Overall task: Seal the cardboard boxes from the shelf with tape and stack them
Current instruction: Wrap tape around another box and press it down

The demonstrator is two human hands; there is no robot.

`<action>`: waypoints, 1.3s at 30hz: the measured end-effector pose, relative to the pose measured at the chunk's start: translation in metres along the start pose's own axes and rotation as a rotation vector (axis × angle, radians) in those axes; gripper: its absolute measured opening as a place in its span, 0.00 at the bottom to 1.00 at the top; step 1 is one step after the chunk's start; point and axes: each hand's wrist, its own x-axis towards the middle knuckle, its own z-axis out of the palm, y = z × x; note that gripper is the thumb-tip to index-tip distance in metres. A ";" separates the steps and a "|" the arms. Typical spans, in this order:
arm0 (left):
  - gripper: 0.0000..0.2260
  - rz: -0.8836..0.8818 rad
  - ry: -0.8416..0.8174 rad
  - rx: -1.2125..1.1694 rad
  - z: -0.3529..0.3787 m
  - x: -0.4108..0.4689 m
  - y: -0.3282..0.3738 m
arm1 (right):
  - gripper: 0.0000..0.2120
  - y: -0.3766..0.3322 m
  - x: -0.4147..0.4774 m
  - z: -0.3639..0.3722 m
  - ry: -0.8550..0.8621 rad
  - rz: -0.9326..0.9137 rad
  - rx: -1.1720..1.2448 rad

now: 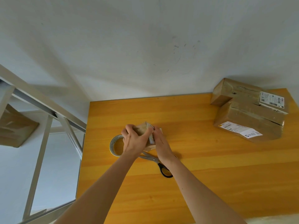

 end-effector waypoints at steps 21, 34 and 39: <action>0.26 0.051 -0.282 -0.208 0.036 0.023 0.006 | 0.16 0.015 -0.002 -0.069 0.334 0.076 0.068; 0.40 1.144 -0.159 1.119 0.011 0.011 -0.021 | 0.41 0.014 -0.020 -0.092 0.024 -0.586 -1.442; 0.38 1.217 -0.128 1.165 0.033 0.025 0.008 | 0.38 0.004 -0.010 -0.117 0.066 -0.563 -1.480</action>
